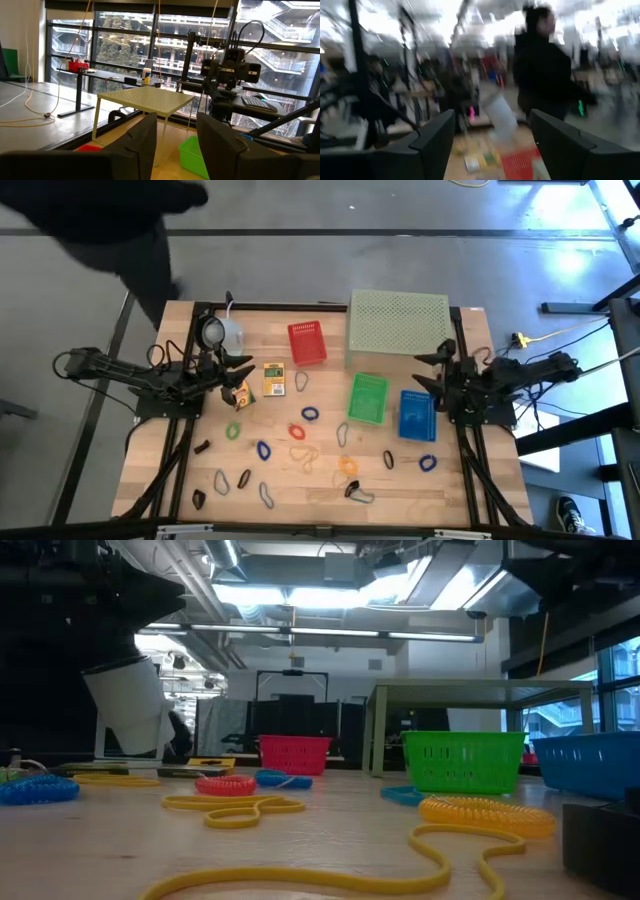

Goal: Pick & Place Office Desk Supplies
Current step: Put the blue spring keychain into the blue bin

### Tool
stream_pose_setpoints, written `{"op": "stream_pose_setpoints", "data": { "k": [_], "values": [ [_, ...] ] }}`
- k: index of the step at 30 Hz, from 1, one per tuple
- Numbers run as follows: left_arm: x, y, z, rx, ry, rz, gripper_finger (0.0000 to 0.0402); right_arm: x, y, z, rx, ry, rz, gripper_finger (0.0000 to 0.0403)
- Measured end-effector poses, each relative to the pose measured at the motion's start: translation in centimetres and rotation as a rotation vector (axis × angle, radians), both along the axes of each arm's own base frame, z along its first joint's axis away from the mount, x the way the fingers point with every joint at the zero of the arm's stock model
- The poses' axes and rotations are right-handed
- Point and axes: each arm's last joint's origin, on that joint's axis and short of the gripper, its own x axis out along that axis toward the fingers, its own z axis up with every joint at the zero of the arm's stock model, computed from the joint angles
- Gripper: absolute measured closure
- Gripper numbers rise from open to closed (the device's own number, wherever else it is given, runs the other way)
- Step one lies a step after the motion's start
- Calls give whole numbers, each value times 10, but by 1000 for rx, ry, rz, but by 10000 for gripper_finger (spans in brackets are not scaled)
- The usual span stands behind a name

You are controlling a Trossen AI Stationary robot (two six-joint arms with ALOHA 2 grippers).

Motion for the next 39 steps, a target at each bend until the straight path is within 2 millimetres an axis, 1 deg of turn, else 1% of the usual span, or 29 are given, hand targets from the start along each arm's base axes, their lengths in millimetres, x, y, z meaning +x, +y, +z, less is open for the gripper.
{"op": "stream_pose_setpoints", "data": {
  "k": [3,6,10,13,18,24,27,33,37,39],
  "values": [
    [0,0,0,1,1,-5,269,6,1,6,88,186,-10,144],
    [1,-1,-1,11,12,-38,269,12,5,9,249,367,5,144],
    [2,-3,-3,46,42,-98,269,19,12,13,462,625,81,144],
    [2,-4,-3,81,50,-122,269,27,20,14,581,793,131,144],
    [2,-4,-3,83,50,-126,269,39,35,7,792,1051,155,144],
    [2,-4,-3,83,50,-125,269,40,49,-9,1061,1362,61,144],
    [2,-4,-3,83,50,-126,270,39,55,-16,1145,1458,-20,144],
    [2,-4,-3,83,50,-125,270,42,71,-28,1246,1549,-202,144],
    [2,-4,-4,84,54,-126,270,41,85,-36,1276,1647,-262,144],
    [2,-4,-4,84,55,-125,270,39,92,-40,1249,1695,-264,144]
  ]
}}
